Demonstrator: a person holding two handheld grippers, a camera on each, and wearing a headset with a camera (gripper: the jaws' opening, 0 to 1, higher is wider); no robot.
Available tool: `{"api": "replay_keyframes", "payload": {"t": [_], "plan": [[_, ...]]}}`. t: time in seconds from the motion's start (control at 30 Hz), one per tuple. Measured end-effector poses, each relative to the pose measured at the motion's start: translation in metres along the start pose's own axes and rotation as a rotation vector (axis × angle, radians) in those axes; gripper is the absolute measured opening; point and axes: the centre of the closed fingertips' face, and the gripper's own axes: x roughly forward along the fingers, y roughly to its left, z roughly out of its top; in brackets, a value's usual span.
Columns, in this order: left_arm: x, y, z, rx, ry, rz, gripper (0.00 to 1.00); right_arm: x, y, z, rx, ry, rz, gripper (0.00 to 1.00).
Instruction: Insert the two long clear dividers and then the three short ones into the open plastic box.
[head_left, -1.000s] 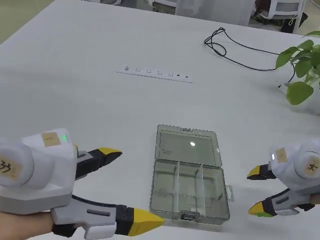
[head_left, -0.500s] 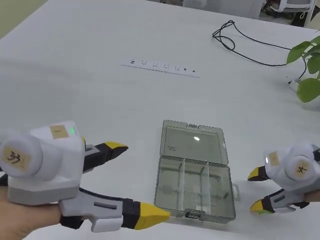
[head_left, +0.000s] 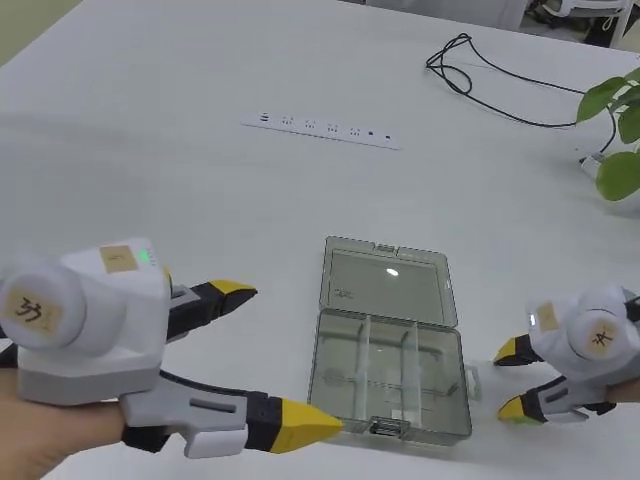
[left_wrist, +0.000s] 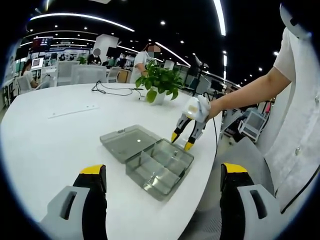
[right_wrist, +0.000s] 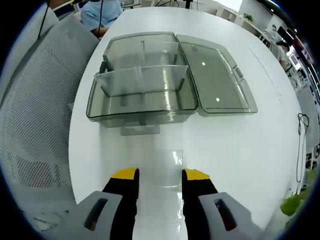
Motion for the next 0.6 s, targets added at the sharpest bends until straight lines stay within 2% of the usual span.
{"api": "replay_keyframes", "payload": {"t": [0.37,0.6], "plan": [[0.0026,-0.0034,-0.0007,0.005,0.008,-0.009,0.97,-0.0002,0.0001,0.0000,0.006,-0.001,0.000,0.33],[0.0024,-0.0043,0.0018,0.014,0.010,-0.014,0.96,-0.0061,0.0009,0.0008,0.025,-0.016,-0.029,0.33]]}}
